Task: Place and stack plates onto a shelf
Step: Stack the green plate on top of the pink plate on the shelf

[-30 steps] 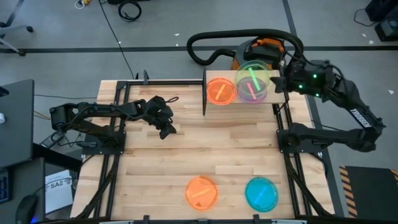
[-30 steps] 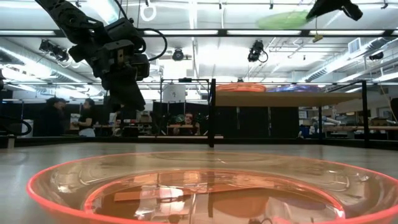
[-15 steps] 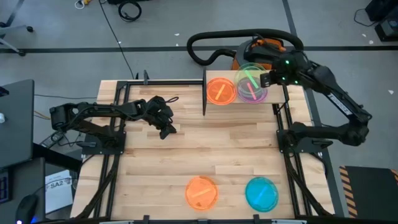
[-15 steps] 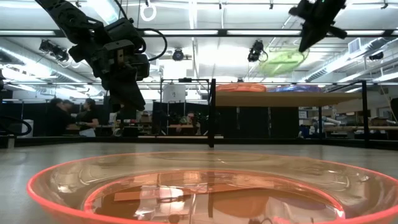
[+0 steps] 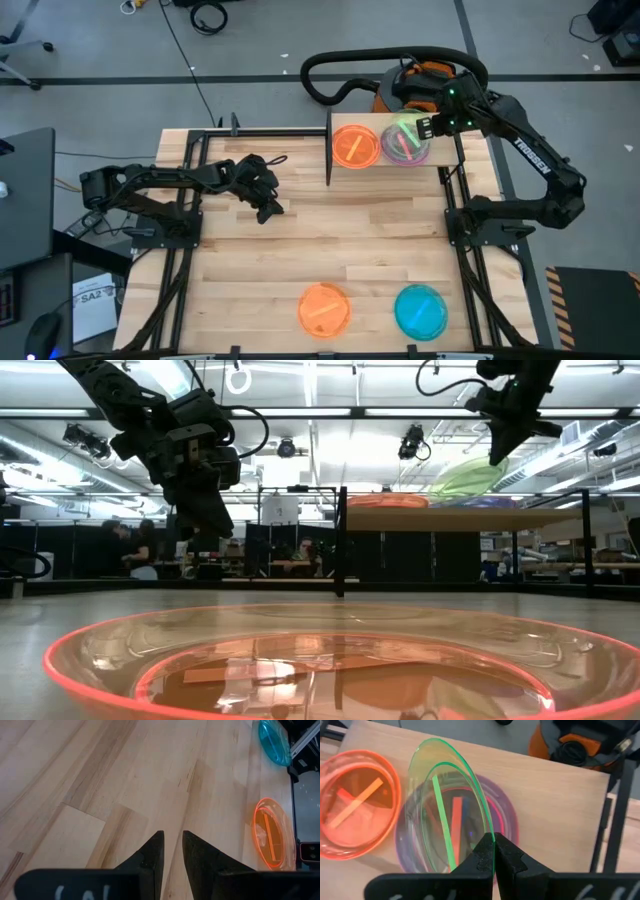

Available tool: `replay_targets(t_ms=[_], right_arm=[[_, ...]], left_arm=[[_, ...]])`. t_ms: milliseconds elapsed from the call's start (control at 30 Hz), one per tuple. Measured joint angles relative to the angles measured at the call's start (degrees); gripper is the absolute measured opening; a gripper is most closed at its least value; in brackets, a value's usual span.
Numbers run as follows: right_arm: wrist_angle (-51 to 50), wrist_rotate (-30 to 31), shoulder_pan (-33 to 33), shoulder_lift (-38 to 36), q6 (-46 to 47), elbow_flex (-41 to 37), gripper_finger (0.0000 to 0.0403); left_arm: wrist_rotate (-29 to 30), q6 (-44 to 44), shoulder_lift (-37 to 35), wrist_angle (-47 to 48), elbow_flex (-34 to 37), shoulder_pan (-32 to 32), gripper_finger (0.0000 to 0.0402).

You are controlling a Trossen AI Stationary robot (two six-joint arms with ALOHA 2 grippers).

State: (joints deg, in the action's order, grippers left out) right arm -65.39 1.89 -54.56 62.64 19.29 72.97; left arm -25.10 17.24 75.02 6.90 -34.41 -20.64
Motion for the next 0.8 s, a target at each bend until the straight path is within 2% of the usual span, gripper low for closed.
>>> replay_targets(t_ms=[800], right_arm=[[-2.1,-2.1,-1.2,0.1,3.7,0.0,0.0007]], left_arm=[[0.0,0.0,0.0,0.0,0.0,0.0,0.0075]])
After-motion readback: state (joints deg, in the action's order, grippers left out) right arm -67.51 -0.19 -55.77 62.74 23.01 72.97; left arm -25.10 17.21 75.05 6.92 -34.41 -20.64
